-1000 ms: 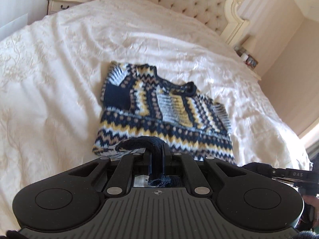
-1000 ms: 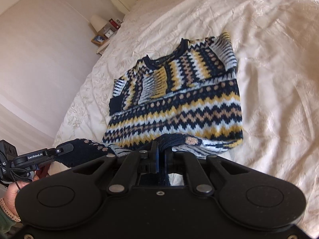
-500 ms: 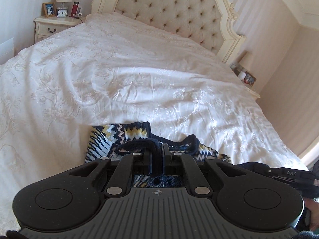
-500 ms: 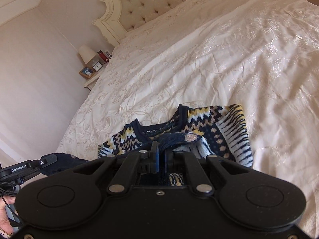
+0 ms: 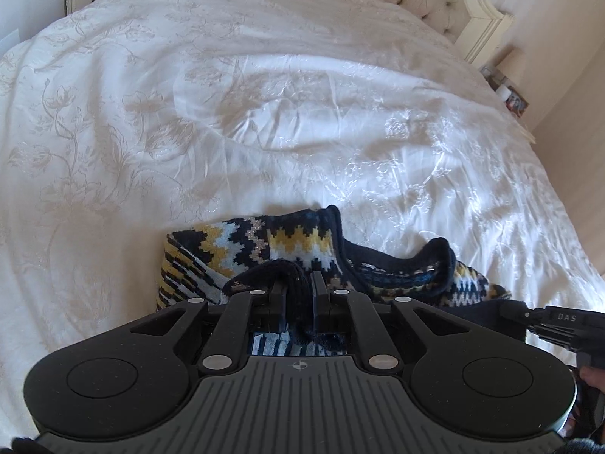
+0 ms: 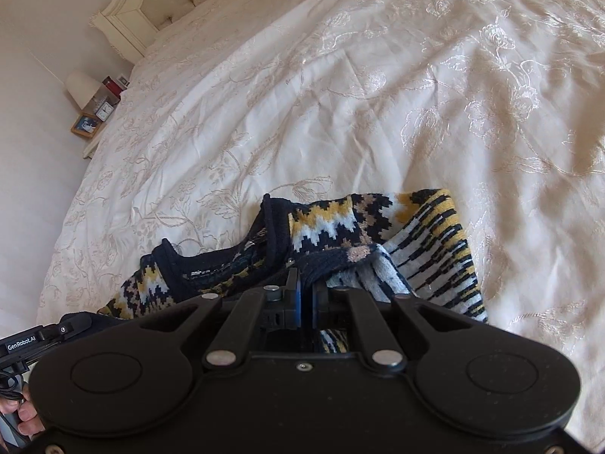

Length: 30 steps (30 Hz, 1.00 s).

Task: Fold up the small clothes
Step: 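Lift the hem with both grippers and fold it over toward the collar, then open both grippers and release the hem on the folded sweater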

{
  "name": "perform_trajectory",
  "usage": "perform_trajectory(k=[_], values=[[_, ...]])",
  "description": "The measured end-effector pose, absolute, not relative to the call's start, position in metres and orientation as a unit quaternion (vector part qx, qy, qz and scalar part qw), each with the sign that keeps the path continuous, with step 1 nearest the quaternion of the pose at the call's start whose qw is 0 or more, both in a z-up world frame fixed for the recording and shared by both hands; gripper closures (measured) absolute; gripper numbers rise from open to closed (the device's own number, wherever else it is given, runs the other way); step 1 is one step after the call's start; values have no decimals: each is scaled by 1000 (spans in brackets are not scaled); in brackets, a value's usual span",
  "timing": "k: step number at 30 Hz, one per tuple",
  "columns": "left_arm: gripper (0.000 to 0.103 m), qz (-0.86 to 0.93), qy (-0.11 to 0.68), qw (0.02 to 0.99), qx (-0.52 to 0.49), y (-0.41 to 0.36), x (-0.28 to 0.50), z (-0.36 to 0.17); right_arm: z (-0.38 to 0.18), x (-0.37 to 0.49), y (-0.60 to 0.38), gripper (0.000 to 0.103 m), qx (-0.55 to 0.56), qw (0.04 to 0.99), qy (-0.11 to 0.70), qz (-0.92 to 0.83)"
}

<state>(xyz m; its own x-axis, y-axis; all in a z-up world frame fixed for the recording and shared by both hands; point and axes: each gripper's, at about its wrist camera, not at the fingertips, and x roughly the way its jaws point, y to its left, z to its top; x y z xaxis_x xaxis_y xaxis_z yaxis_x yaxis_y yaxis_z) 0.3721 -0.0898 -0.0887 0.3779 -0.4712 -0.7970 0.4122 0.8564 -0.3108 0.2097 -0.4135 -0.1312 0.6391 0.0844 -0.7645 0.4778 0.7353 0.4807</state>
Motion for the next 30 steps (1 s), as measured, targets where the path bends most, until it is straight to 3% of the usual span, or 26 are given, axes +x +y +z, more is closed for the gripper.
perform_trajectory(k=[2, 6, 17, 19, 21, 22, 26, 30], values=[[76, -247, 499, 830, -38, -89, 385, -95, -138, 221, -416, 89, 342, 831, 420, -128], [65, -218, 492, 842, -42, -84, 404, -94, -145, 235, -424, 82, 341, 826, 426, -139], [59, -197, 454, 869, 9, -90, 409, -66, -154, 254, -435, 79, 346, 823, 428, -140], [59, -200, 451, 870, 11, -92, 406, -61, -153, 253, -437, 72, 352, 823, 420, -148], [58, -212, 448, 869, 18, -95, 401, -57, -146, 247, -439, 34, 348, 833, 395, -169], [55, -218, 446, 868, 24, -98, 398, -55, -141, 243, -441, 28, 345, 839, 381, -179], [50, -239, 452, 858, 41, -107, 378, -57, -126, 233, -446, 27, 333, 849, 360, -195], [47, -257, 478, 837, 75, -120, 350, -75, -121, 234, -423, 27, 265, 862, 404, -157]])
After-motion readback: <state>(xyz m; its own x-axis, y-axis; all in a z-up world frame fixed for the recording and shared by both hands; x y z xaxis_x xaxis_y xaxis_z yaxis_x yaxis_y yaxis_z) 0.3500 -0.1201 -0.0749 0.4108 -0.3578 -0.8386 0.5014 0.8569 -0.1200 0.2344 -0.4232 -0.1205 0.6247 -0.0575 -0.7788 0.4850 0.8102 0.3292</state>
